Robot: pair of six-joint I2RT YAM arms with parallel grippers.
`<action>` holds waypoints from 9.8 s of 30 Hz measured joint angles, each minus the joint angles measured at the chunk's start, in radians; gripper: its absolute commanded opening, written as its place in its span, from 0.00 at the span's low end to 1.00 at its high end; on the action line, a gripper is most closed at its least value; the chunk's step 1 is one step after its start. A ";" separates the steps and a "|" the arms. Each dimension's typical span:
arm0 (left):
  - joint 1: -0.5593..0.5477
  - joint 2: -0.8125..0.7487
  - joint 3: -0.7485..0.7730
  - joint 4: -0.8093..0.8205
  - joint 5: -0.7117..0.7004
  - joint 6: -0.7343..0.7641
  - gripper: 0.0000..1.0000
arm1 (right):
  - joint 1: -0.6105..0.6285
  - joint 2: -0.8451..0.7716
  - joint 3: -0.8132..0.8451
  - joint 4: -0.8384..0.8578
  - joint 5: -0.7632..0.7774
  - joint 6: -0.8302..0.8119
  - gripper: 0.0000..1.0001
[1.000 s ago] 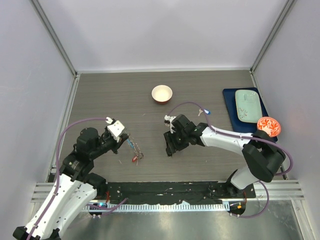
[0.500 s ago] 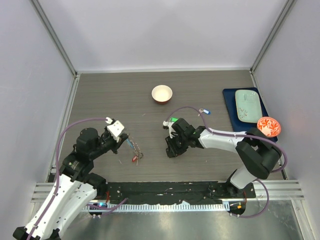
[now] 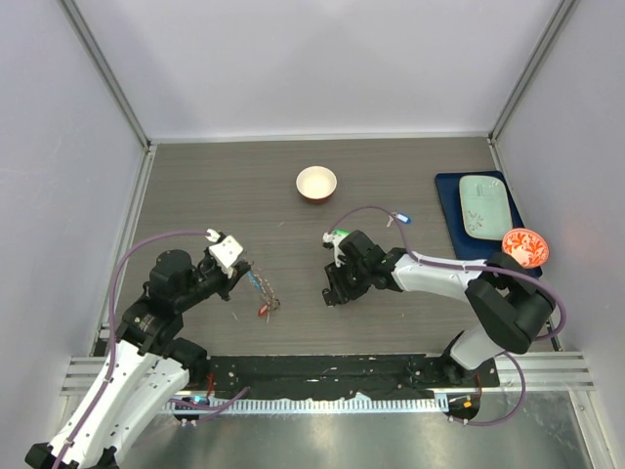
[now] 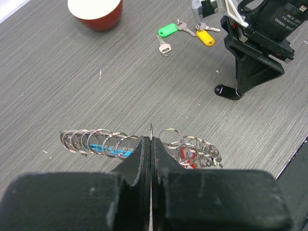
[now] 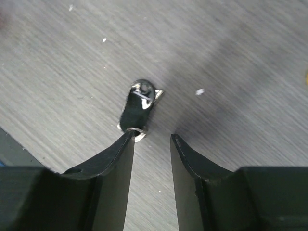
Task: Put the keys on the keyring
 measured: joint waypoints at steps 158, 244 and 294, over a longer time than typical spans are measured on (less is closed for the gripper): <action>0.000 -0.067 -0.013 0.002 0.001 -0.008 0.00 | -0.093 0.397 0.832 -0.509 0.248 -0.120 0.49; 0.000 -0.067 -0.014 0.003 0.007 -0.008 0.00 | -0.093 0.517 0.776 -0.595 0.148 -0.123 0.27; 0.000 -0.067 -0.014 0.003 0.011 -0.008 0.00 | -0.093 0.508 0.777 -0.603 0.131 -0.149 0.11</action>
